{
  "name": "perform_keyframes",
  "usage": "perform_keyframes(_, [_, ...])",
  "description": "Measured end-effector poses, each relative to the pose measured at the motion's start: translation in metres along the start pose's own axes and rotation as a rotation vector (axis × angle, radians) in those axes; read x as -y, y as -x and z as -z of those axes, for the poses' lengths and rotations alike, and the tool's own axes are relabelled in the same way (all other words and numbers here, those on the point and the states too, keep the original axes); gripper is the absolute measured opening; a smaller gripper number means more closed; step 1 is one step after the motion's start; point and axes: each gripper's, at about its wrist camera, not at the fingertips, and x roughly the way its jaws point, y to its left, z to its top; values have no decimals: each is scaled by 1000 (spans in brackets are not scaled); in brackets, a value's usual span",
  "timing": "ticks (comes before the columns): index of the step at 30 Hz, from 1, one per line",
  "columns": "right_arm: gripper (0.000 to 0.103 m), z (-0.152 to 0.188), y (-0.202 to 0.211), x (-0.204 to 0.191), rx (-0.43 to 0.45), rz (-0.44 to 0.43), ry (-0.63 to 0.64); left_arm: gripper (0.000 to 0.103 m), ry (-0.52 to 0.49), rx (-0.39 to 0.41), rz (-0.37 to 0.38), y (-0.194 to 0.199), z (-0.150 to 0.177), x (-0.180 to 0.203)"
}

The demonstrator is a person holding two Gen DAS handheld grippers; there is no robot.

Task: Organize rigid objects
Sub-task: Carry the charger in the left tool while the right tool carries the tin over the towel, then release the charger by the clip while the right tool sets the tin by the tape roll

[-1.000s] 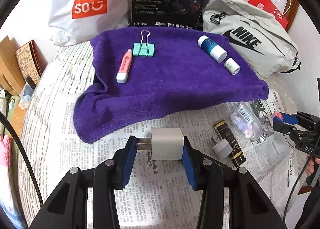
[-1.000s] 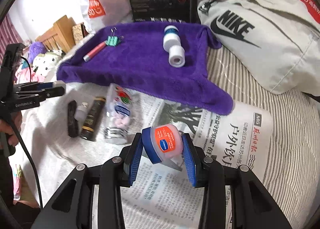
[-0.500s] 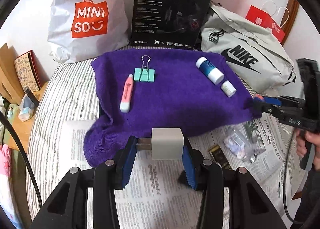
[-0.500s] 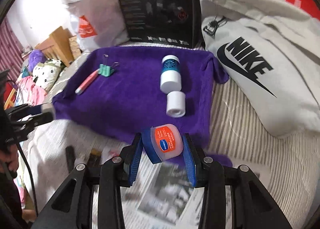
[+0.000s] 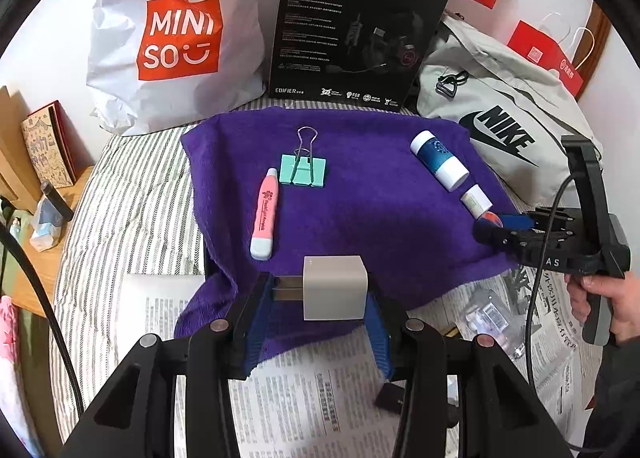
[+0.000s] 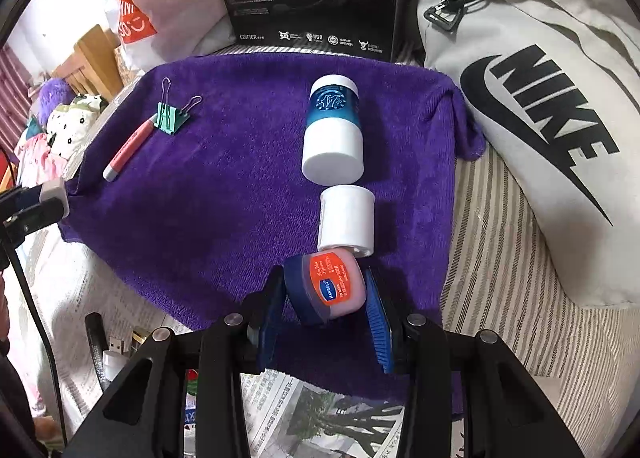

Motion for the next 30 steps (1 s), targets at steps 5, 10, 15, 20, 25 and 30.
perform_keyframes(5, [40, -1, -5, -5, -1, 5, 21, 41, 1, -11, 10, -9, -7, 0])
perform_keyframes(10, [40, 0, -5, -5, 6, 1, 46, 41, 3, -19, 11, -22, -19, 0])
perform_keyframes(15, [43, 4, 3, -3, 1, 9, 50, 41, -2, -35, 3, -44, -36, -2])
perform_keyframes(20, [48, 16, 29, 1, 47, 12, 33, 41, -18, -60, -20, -67, -52, -1])
perform_keyframes(25, [50, 40, 59, 1, 95, -22, 5, 41, -50, -87, -78, -88, -59, 6])
perform_keyframes(30, [50, 69, 69, -9, 94, -78, -15, 42, -85, -87, -116, -96, -62, 13])
